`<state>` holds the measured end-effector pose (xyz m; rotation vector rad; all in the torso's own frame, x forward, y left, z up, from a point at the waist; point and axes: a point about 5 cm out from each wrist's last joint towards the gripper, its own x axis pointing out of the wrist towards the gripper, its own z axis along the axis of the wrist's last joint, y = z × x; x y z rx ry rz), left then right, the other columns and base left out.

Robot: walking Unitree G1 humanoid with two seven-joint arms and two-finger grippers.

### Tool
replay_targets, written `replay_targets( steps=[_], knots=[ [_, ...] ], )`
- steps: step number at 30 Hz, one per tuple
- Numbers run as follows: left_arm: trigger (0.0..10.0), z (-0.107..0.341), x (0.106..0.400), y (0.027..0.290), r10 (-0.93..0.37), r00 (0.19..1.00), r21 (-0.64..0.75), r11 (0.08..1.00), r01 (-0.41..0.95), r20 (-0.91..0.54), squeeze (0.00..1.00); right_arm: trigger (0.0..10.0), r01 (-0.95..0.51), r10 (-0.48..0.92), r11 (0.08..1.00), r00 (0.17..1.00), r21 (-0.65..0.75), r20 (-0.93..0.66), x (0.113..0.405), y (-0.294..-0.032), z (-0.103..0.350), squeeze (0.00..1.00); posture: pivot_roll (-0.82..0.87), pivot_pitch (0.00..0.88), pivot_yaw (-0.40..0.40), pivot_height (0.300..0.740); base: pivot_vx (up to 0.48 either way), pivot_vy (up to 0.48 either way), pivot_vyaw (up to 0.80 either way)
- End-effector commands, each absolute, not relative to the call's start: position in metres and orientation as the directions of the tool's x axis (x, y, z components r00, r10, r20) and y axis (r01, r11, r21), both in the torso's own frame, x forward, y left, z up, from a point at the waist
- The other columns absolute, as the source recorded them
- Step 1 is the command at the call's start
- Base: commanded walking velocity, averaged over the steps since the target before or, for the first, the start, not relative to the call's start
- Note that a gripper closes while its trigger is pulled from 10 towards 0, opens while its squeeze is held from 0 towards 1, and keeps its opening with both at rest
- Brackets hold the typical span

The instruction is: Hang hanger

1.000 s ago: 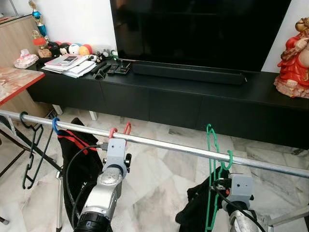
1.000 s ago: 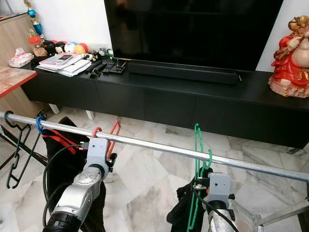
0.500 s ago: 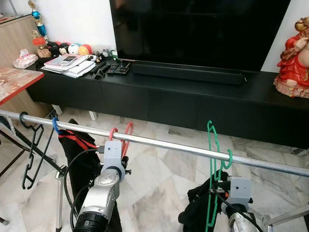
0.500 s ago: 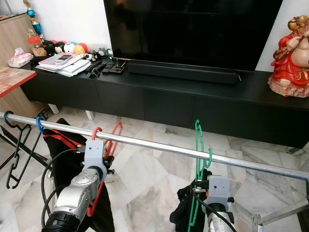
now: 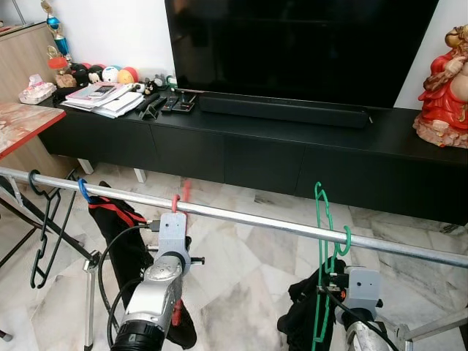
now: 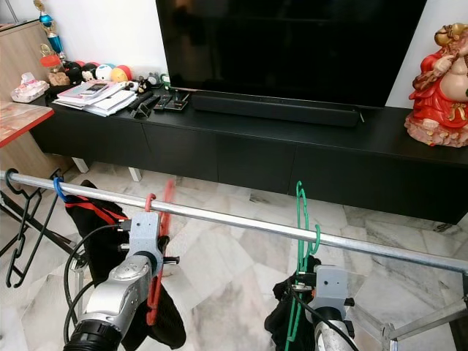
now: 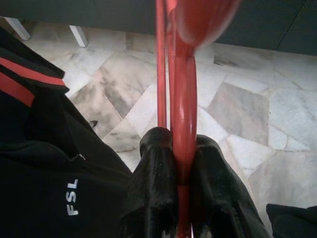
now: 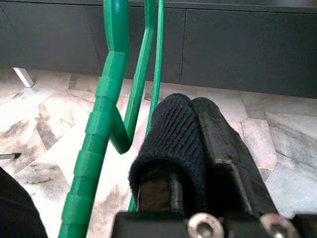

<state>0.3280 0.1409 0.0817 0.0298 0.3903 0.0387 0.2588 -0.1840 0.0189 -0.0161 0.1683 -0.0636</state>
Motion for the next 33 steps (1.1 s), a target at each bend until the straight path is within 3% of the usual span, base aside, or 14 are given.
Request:
replay_targets(
  steps=[1, 19, 26, 32, 33],
  knots=[
    [0.0, 0.08, 0.326, 0.142, 0.04, 0.922, 0.057, 0.998, -0.02, -0.385, 0.0, 10.0, 0.051, -0.053, 0.998, 0.991, -0.025, -0.126, 0.263, -0.181, 0.026, 0.0, 0.02, 0.028, 0.005, 0.74, 0.0, 0.0, 0.0],
    [0.0, 0.096, 0.284, 0.156, -0.144, 0.978, 0.114, 0.98, 0.162, -0.148, 0.0, 10.0, 0.058, -0.06, 0.998, 0.991, -0.027, -0.118, 0.262, -0.183, 0.027, 0.0, 0.03, 0.039, 0.012, 0.74, 0.0, 0.0, 0.0],
    [0.0, 0.051, 0.242, 0.162, -0.204, 0.934, 0.136, 0.958, 0.252, -0.295, 0.0, 10.0, 0.061, -0.064, 0.998, 0.991, -0.029, -0.118, 0.262, -0.184, 0.027, 0.0, 0.03, 0.036, 0.014, 0.74, 0.0, 0.0, 0.0],
    [0.0, 0.019, 0.228, 0.175, -0.191, 0.87, 0.159, 0.944, 0.29, -0.454, 0.0, 10.0, 0.063, -0.066, 0.998, 0.991, -0.03, -0.119, 0.262, -0.184, 0.026, 0.0, 0.03, 0.032, 0.015, 0.74, 0.0, 0.0, 0.0],
    [7.8, 0.012, 0.225, 0.177, -0.2, 0.849, 0.157, 0.938, 0.311, -0.489, 0.0, 10.0, 0.063, -0.067, 0.998, 0.991, -0.03, -0.12, 0.262, -0.183, 0.026, 0.0, 0.03, 0.03, 0.015, 0.74, 0.0, 0.0, 0.0]
  ],
)
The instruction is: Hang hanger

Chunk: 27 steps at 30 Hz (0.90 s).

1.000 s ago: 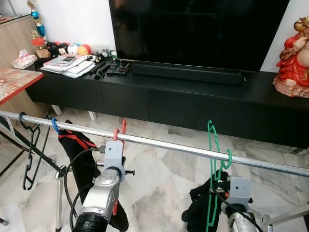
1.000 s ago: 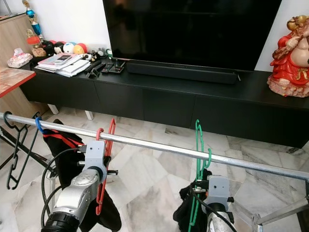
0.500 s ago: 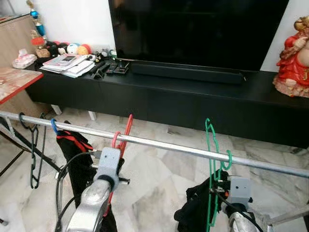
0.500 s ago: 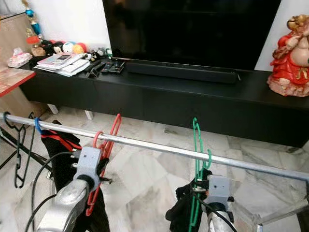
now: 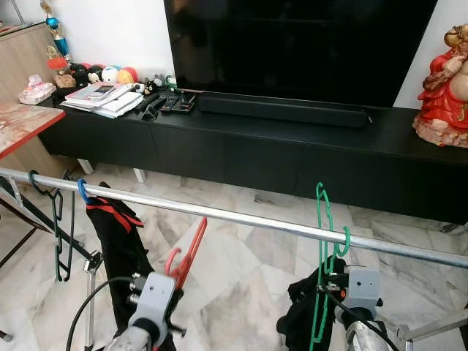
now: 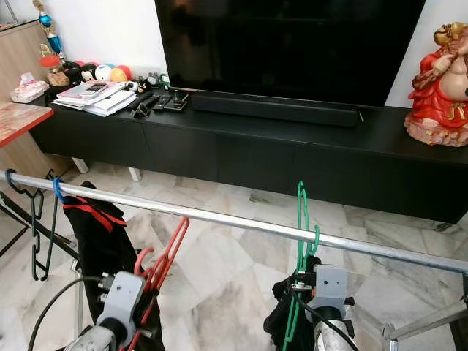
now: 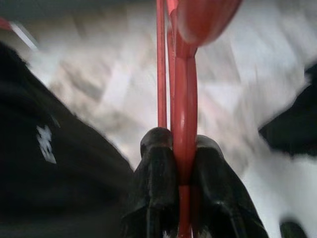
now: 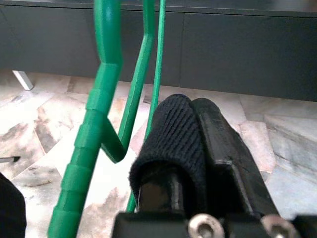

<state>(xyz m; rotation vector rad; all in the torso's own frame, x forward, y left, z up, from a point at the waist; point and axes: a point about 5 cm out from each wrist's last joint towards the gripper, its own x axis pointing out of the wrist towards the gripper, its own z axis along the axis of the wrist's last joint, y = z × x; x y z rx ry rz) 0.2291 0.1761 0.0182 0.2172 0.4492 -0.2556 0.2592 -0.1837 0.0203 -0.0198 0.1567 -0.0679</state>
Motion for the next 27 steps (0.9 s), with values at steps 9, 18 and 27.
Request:
replay_targets(
  steps=[9, 18, 27],
  knots=[
    [10.0, -0.03, 0.219, 0.203, -0.064, 0.765, 0.132, 0.972, 0.192, -0.641, 0.0, 10.0, 0.407, -0.39, 0.913, 0.868, -0.009, -0.307, 0.24, -0.228, -0.004, 0.0, 0.02, 0.028, 0.022, 0.74, 0.0, 0.0, 0.0],
    [10.0, -0.05, 0.206, 0.206, -0.041, 0.725, 0.146, 0.97, 0.193, -0.687, 0.0, 10.0, 0.508, -0.444, 0.855, 0.819, 0.101, -0.363, 0.229, -0.23, -0.015, 0.0, 0.02, 0.027, 0.027, 0.74, 0.0, 0.0, 0.0],
    [10.0, -0.058, 0.202, 0.205, -0.04, 0.71, 0.14, 0.971, 0.193, -0.703, 0.0, 10.0, 0.593, -0.46, 0.782, 0.756, 0.19, -0.465, 0.218, -0.23, -0.031, 0.0, 0.02, 0.021, 0.029, 0.74, 0.0, 0.0, 0.0]
  ],
)
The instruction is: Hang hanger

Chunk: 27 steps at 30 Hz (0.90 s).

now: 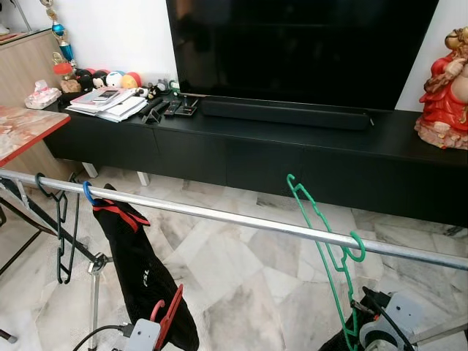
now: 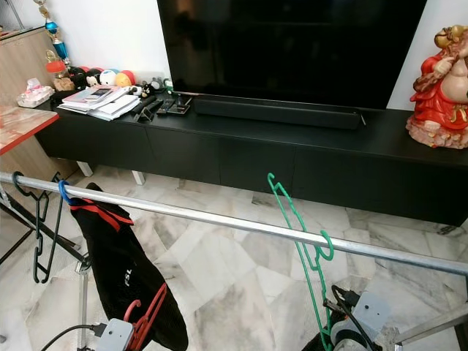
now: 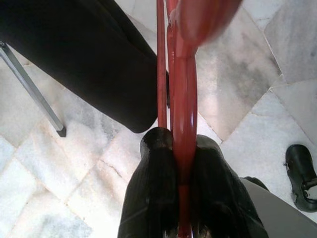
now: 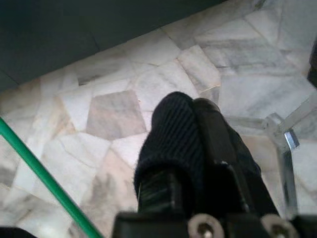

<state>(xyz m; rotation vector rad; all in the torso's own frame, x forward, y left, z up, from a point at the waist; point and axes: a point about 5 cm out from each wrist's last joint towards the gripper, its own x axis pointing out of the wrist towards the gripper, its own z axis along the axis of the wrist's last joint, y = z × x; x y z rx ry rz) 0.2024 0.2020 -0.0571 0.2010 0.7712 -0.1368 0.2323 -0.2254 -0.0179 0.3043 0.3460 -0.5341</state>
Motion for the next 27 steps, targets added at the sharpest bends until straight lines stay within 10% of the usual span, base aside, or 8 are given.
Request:
replay_targets(
  steps=[1, 11, 27],
  knots=[
    [10.0, -0.058, 0.202, 0.205, -0.04, 0.71, 0.14, 0.971, 0.193, -0.703, 0.0, 10.0, 0.593, -0.46, 0.782, 0.756, 0.19, -0.465, 0.218, -0.23, -0.031, 0.0, 0.02, 0.021, 0.029, 0.74, 0.0, 0.0, 0.0],
    [10.0, -0.062, 0.199, 0.205, -0.049, 0.709, 0.144, 0.967, 0.209, -0.703, 0.0, 10.0, 0.406, -0.353, 0.871, 0.909, 0.278, -0.223, 0.238, -0.217, -0.001, 0.0, 0.02, 0.015, 0.035, 0.74, 0.0, 0.0, 0.0],
    [10.0, -0.068, 0.193, 0.202, -0.061, 0.693, 0.145, 0.961, 0.235, -0.719, 0.0, 10.0, 0.513, -0.445, 0.805, 0.854, 0.297, -0.271, 0.231, -0.228, -0.007, 0.0, 0.02, 0.022, 0.031, 0.74, 0.0, 0.0, 0.0]
  ],
)
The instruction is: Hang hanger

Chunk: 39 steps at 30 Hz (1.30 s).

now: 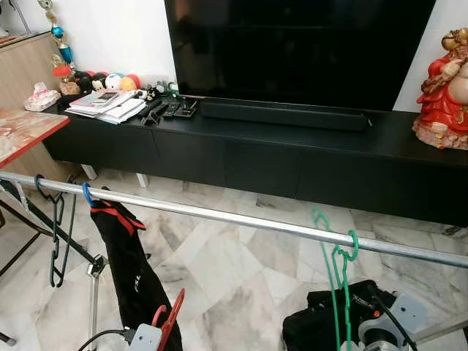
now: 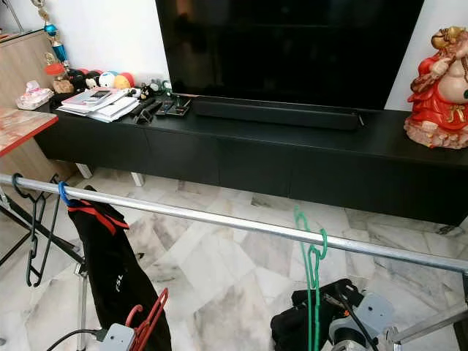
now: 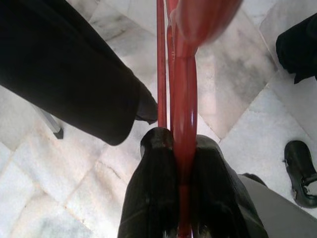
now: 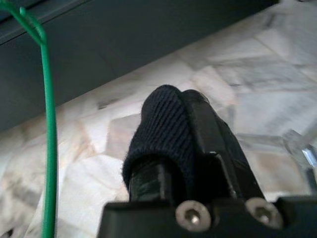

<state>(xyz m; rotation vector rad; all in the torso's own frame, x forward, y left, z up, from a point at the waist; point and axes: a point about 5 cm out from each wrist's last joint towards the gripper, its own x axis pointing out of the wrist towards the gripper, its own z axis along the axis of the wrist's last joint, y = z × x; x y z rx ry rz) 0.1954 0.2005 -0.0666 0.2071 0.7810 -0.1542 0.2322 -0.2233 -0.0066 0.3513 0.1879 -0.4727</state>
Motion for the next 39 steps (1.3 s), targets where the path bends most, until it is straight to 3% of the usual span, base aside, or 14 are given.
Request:
replay_targets(
  steps=[1, 8, 16, 23, 34, 36, 39],
  knots=[
    [10.0, -0.069, 0.192, 0.202, -0.06, 0.689, 0.146, 0.961, 0.236, -0.722, 0.0, 10.0, 0.554, -0.477, 0.776, 0.829, 0.303, -0.293, 0.228, -0.232, -0.011, 0.0, 0.02, 0.022, 0.031, 0.74, 0.0, 0.0, 0.0],
    [10.0, -0.073, 0.187, 0.203, -0.053, 0.672, 0.148, 0.96, 0.238, -0.738, 0.0, 10.0, 0.656, -0.534, 0.685, 0.748, 0.316, -0.395, 0.218, -0.242, -0.023, 0.0, 0.02, 0.028, 0.032, 0.74, 0.0, 0.0, 0.0],
    [10.0, -0.076, 0.183, 0.205, -0.038, 0.645, 0.153, 0.959, 0.237, -0.764, 0.0, 10.0, 0.605, -0.402, 0.775, 0.695, 0.184, -0.596, 0.21, -0.229, -0.051, 0.0, 0.02, 0.031, 0.033, 0.74, 0.0, 0.0, 0.0],
    [10.0, -0.081, 0.176, 0.216, 0.031, 0.593, 0.135, 0.982, 0.132, -0.804, 0.0, 10.0, 0.385, -0.212, 0.92, 0.649, 0.076, -0.73, 0.197, -0.208, -0.071, 0.0, 0.02, 0.026, 0.03, 0.74, 0.0, 0.0, 0.0],
    [10.0, -0.09, 0.155, 0.22, 0.058, 0.515, 0.136, 0.984, 0.116, -0.855, 0.0, 10.0, 0.352, -0.181, 0.935, 0.588, 0.048, -0.788, 0.175, -0.203, -0.084, 0.0, 0.01, 0.033, 0.032, 0.74, 0.0, 0.0, 0.0],
    [10.0, -0.093, 0.15, 0.219, 0.056, 0.498, 0.134, 0.984, 0.121, -0.865, 0.0, 10.0, 0.287, -0.154, 0.958, 0.533, 0.007, -0.832, 0.167, -0.199, -0.09, 0.0, 0.01, 0.033, 0.032, 0.74, 0.0, 0.0, 0.0],
    [10.0, -0.095, 0.144, 0.219, 0.061, 0.479, 0.131, 0.985, 0.115, -0.876, 0.0, 10.0, 0.216, -0.125, 0.976, 0.52, -0.012, -0.845, 0.162, -0.195, -0.093, 0.0, 0.03, 0.03, 0.029, 0.74, 0.0, 0.0, 0.0]
  ],
)
